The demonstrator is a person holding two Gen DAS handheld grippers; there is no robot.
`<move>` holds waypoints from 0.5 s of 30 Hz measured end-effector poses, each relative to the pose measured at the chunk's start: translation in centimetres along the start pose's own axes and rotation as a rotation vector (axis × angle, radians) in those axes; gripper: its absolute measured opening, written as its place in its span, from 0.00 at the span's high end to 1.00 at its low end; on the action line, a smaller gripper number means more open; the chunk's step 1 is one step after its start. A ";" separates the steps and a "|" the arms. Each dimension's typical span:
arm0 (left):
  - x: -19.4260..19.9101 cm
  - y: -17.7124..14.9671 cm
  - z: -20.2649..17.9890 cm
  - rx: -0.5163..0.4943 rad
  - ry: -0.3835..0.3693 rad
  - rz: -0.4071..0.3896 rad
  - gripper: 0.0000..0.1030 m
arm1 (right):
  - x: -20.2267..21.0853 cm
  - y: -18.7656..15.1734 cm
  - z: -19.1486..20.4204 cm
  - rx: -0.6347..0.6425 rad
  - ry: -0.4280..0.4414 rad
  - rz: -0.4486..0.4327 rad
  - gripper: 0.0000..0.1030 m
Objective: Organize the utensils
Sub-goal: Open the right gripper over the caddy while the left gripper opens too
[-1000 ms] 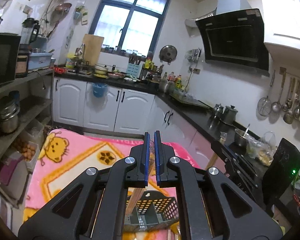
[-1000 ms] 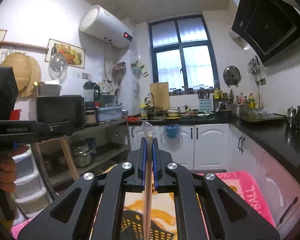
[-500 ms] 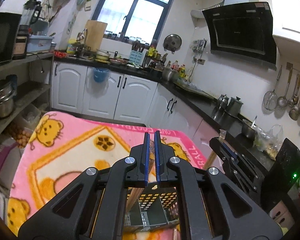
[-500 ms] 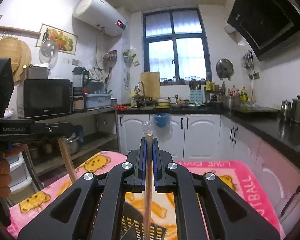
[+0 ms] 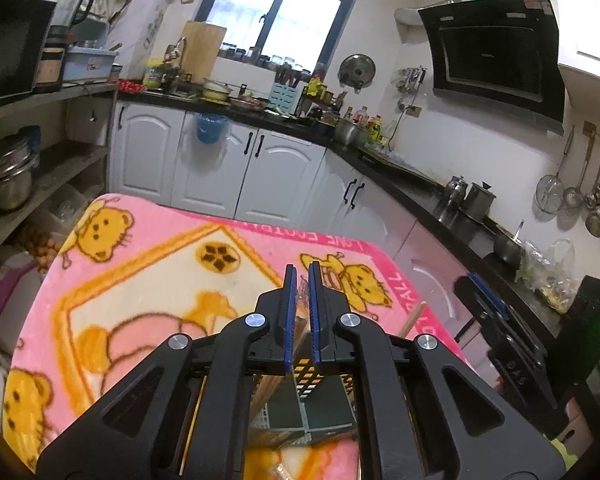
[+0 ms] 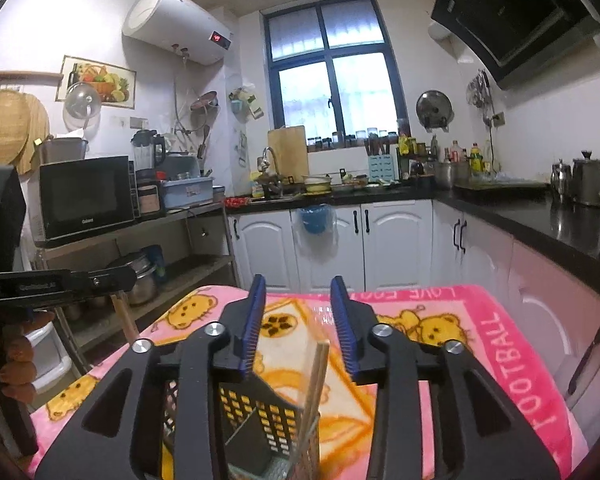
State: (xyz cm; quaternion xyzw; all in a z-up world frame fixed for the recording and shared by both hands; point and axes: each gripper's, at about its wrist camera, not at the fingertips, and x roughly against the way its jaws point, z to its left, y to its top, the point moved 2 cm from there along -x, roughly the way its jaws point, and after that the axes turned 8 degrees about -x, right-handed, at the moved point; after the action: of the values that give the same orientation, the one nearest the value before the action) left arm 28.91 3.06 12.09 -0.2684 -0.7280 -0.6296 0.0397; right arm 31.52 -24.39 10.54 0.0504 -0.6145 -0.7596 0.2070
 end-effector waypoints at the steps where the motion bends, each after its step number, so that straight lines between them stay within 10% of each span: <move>1: 0.0 -0.1 0.2 0.004 0.005 -0.001 0.98 | 0.3 -0.2 -0.3 -0.007 -0.004 0.013 0.63; 15: 1.7 -2.0 1.1 0.004 0.084 -0.010 0.48 | 3.3 -3.2 -2.0 -0.050 -0.077 0.176 0.48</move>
State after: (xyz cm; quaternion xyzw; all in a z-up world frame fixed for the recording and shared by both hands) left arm 26.91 4.55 10.71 -0.2379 -0.7281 -0.6393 0.0676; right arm 28.35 -26.93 7.56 -0.0382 -0.6048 -0.7550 0.2505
